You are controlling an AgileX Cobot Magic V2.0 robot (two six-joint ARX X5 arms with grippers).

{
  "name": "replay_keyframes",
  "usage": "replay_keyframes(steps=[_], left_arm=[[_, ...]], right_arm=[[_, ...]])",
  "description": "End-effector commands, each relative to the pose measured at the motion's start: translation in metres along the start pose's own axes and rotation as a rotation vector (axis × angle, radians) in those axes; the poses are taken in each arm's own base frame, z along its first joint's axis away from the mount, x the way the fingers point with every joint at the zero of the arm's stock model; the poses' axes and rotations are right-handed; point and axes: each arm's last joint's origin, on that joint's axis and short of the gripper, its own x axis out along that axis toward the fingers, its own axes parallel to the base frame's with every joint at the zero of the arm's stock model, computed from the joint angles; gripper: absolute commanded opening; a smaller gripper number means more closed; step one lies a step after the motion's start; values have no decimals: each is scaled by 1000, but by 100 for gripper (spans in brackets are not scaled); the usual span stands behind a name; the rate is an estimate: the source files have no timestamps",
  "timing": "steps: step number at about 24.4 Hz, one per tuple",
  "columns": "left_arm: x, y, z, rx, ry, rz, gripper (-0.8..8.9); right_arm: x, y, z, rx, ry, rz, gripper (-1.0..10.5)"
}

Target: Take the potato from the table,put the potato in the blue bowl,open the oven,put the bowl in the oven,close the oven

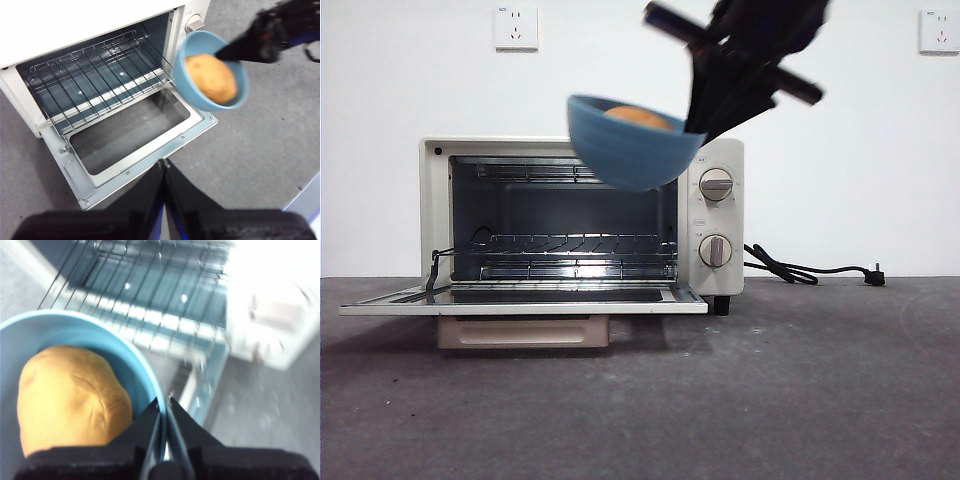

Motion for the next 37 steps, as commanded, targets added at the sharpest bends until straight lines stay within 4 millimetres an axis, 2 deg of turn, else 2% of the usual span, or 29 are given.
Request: replay_keyframes(steps=[1,5,10,20,25,28,29,37], left_arm=[[1,0,0,3,-2,-6,-8],[1,0,-1,1,3,-7,-8],[1,0,-2,1,12,-8,-8],[1,0,-2,8,15,-9,-8],[1,0,-2,15,19,-10,-8],[1,0,-2,15,19,-10,-8],[1,0,-2,15,19,-10,-8],[1,0,-2,25,19,-8,-8]], right_arm=[[23,1,7,32,22,-10,-13],[50,1,18,57,38,-19,-13],[72,-1,25,89,6,-42,-13],[94,-22,24,179,-27,-116,-13],[100,-22,21,179,-18,-114,-8],[100,-22,22,181,-28,-112,148],[100,-22,23,188,-31,-112,165],[92,-21,27,190,-48,-103,164]])
